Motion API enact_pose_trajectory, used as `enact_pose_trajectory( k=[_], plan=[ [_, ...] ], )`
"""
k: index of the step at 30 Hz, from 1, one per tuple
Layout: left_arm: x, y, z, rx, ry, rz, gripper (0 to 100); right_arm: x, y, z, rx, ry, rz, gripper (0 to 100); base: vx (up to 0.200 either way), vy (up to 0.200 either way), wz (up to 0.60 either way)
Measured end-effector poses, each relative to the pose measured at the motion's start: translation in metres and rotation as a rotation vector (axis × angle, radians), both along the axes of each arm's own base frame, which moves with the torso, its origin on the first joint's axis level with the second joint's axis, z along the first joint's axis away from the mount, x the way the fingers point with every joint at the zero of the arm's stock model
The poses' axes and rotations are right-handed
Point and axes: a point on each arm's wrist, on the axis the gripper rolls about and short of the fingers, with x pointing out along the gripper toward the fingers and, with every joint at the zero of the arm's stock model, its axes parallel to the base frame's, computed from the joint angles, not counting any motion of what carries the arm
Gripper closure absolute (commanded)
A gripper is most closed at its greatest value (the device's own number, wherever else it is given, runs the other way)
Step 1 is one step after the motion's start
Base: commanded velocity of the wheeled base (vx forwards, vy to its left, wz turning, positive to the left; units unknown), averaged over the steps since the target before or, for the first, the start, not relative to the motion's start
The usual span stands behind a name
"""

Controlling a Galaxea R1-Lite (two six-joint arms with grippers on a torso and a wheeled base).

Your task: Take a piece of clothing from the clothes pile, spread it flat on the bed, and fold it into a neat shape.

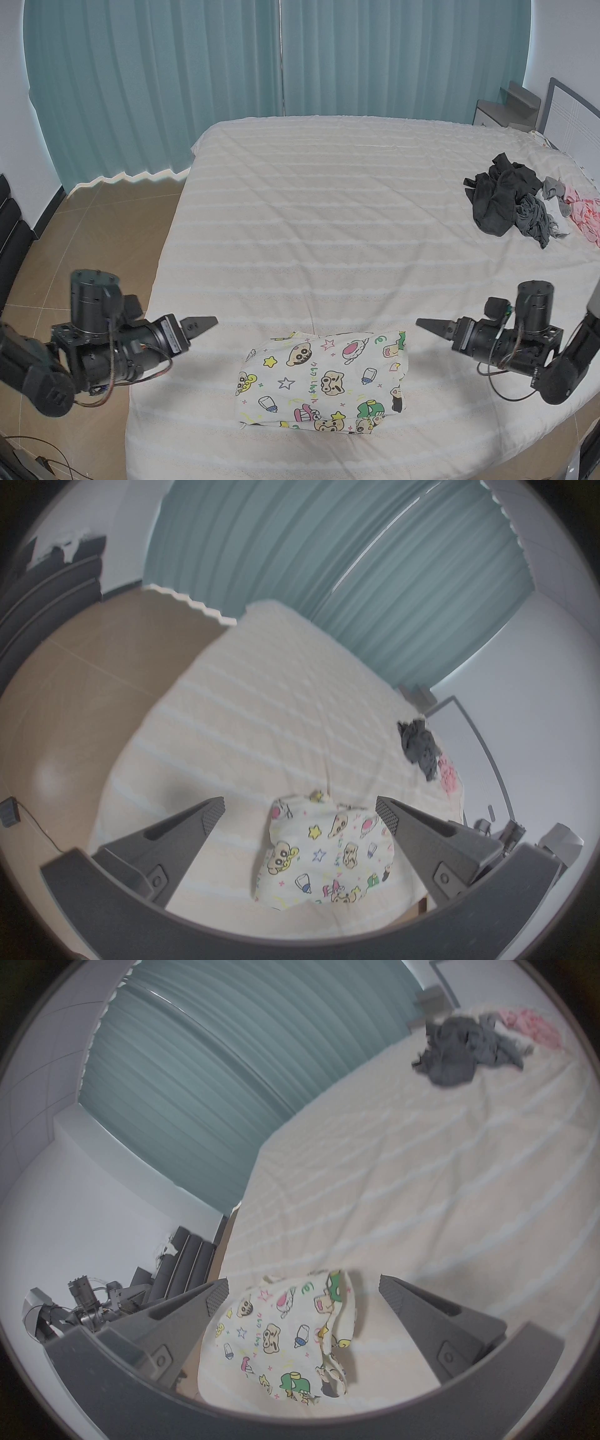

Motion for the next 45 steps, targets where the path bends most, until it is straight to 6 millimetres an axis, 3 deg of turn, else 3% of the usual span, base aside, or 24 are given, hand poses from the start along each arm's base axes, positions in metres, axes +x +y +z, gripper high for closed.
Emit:
enact_pose_trajectory(
  k=[4,11,21,28,34,40,45],
  plan=[
    [-0.027,0.013,0.030,0.031,-0.115,0.085,0,-0.026,-0.014,0.032,-0.024,-0.092,-0.062,0,0.000,0.000,0.00],
    [-0.084,0.040,0.067,0.147,-0.272,0.204,0,-0.077,-0.034,0.071,-0.112,-0.170,-0.153,0,0.000,0.000,0.00],
    [-0.169,0.081,0.087,0.309,-0.444,0.407,0,-0.160,-0.060,0.103,-0.270,-0.224,-0.253,0,0.000,0.000,0.00],
    [-0.223,0.094,0.076,0.396,-0.514,0.558,0,-0.224,-0.077,0.105,-0.372,-0.374,-0.330,0,0.000,0.000,0.00],
    [-0.243,0.093,0.040,0.443,-0.524,0.544,0,-0.264,-0.081,0.069,-0.478,-0.502,-0.328,0,0.000,0.000,0.00],
    [-0.245,0.091,-0.014,0.479,-0.495,0.442,0,-0.275,-0.081,0.036,-0.545,-0.572,-0.361,0,0.000,0.000,0.00],
    [-0.249,0.090,-0.025,0.508,-0.571,0.391,0,-0.275,-0.080,0.020,-0.596,-0.574,-0.377,0,0.000,0.000,0.00]
  ],
)
